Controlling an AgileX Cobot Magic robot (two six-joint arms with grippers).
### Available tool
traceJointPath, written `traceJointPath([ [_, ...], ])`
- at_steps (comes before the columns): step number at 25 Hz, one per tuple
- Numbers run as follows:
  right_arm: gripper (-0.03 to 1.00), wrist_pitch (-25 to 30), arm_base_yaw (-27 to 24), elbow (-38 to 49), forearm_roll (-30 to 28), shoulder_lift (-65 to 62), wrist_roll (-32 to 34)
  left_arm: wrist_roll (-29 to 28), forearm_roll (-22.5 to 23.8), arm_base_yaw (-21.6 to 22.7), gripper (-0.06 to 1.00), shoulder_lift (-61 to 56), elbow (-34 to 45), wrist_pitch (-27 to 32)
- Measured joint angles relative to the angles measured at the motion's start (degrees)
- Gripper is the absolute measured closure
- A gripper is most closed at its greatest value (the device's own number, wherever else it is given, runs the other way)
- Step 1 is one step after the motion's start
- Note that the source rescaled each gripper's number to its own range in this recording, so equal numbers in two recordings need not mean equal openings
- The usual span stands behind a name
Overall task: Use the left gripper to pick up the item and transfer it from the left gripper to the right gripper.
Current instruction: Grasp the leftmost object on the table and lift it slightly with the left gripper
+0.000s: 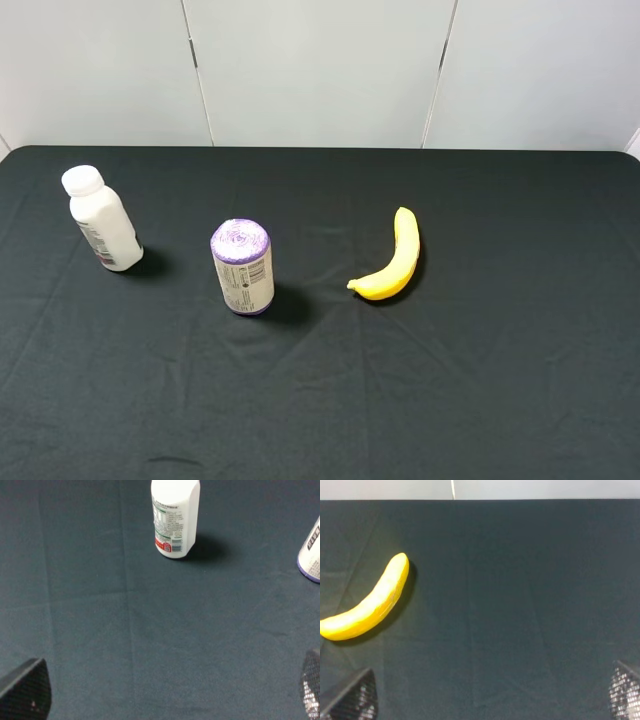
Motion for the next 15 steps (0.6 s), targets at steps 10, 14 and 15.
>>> traceJointPath([
  [10,-0.03,0.00,0.00,0.00,0.00,0.00,0.00,0.00,0.65,0.00,-0.05,0.00,-0.27,0.06],
  [14,-0.03,0.00,0.00,0.00,0.00,0.00,0.00,-0.10,1.49,0.00,-0.05,2.78,-3.19,0.52],
  [15,-0.03,0.00,0.00,0.00,0.00,0.00,0.00,-0.20,1.91,0.00,-0.05,4.42,-4.50,0.66],
])
